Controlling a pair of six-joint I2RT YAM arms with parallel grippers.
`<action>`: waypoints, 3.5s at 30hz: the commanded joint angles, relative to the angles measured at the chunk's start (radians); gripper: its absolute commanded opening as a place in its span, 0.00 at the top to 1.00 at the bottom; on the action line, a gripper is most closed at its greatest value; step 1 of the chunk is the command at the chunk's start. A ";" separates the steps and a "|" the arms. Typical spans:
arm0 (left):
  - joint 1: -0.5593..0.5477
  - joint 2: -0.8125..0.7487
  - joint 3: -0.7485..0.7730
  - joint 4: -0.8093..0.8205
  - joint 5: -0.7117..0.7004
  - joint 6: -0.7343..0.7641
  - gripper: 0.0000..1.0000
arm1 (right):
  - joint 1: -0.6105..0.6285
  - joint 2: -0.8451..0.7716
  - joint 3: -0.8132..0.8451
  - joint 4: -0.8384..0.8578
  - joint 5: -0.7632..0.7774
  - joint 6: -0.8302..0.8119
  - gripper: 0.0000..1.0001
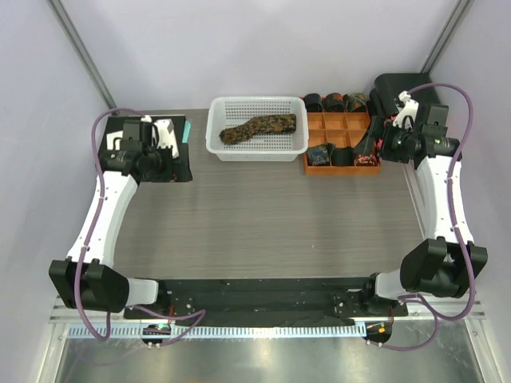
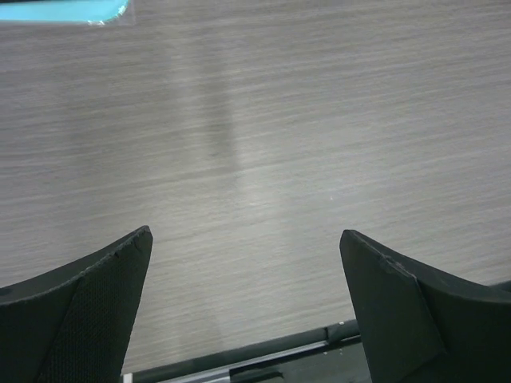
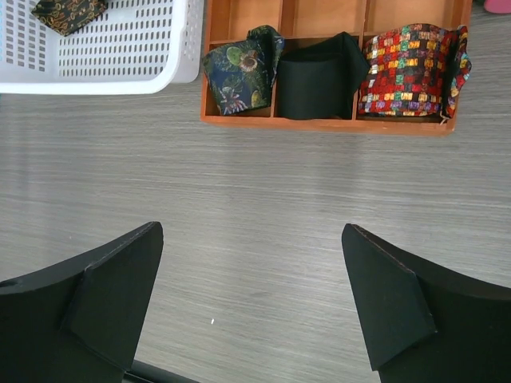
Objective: Roll the ties
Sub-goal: Pick up the tie from the bin, then place the tie at the center of the board.
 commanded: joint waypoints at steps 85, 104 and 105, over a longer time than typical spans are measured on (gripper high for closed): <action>-0.452 0.263 0.356 0.754 0.454 -0.206 1.00 | -0.005 0.268 0.169 0.054 -0.191 0.024 0.00; 0.022 -0.018 -0.211 0.175 0.739 0.455 0.02 | 0.203 0.147 -0.034 -0.089 -0.102 -0.387 0.00; -0.027 -0.038 -0.231 0.147 0.767 0.505 0.03 | 0.224 0.147 -0.051 -0.081 -0.097 -0.395 0.01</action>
